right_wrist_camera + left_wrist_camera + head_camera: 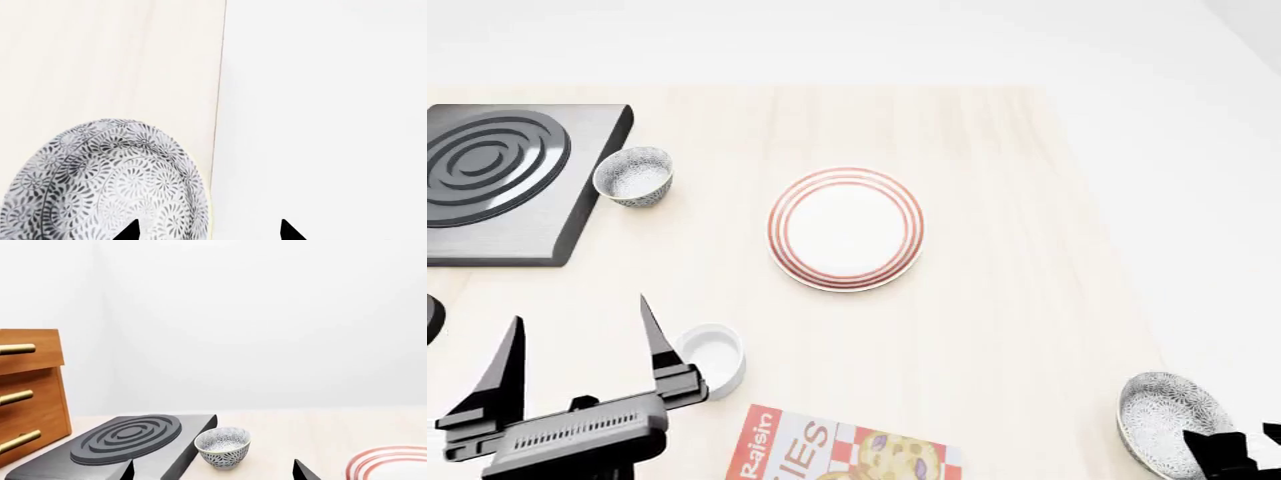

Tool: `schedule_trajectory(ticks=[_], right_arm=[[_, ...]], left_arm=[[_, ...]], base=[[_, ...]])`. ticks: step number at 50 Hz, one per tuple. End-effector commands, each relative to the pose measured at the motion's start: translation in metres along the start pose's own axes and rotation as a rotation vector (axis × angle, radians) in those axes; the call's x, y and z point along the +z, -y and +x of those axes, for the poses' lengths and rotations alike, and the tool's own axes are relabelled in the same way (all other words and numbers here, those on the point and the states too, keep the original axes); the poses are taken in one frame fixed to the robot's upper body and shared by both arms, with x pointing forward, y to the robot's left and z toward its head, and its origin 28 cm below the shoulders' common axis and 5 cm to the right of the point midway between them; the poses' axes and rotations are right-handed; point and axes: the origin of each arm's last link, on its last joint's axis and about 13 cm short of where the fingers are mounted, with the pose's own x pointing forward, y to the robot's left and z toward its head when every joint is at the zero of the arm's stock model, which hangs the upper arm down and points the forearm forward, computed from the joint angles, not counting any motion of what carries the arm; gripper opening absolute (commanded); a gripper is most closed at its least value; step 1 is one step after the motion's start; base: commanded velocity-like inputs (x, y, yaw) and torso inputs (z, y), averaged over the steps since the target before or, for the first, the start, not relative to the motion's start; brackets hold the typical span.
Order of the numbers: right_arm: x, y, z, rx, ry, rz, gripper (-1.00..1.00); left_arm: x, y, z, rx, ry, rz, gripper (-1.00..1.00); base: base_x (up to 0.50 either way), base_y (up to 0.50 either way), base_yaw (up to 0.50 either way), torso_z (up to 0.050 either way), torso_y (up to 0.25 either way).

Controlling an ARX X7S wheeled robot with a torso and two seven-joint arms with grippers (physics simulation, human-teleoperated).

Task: Pick the akita bowl next to the cookies box and place it on the plate.

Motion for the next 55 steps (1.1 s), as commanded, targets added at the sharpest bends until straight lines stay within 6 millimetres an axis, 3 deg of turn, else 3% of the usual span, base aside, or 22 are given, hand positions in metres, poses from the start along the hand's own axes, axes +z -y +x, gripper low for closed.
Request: schedule_trajectory(ticks=[1, 29, 30, 47, 55], right_arm=[[-0.005, -0.001, 0.008, 0.017, 0.007, 0.007, 1.0], [-0.015, -0.003, 0.02, 0.034, -0.024, 0.006, 1.0], [-0.015, -0.003, 0.02, 0.034, -0.024, 0.006, -1.0], [-0.018, -0.003, 0.016, -0.044, -0.03, -0.151, -1.0], [0.01, -0.016, -0.003, -0.065, 0.098, -0.241, -1.0]], left_arm=[[-0.002, 0.0, 0.001, 0.008, 0.001, 0.009, 1.0], [-0.003, 0.001, 0.001, 0.009, -0.008, 0.019, 1.0], [-0.003, 0.001, 0.001, 0.008, -0.009, 0.019, 1.0], [-0.003, 0.001, 0.001, 0.009, -0.012, 0.022, 1.0], [-0.004, 0.001, 0.001, 0.011, -0.011, 0.023, 1.0]], base=[[0.0, 0.0, 0.0, 0.0, 0.0], [0.0, 0.0, 0.0, 0.0, 0.0], [0.0, 0.0, 0.0, 0.0, 0.0], [0.0, 0.0, 0.0, -0.001, -0.002], [0.0, 0.0, 0.0, 0.0, -0.001]])
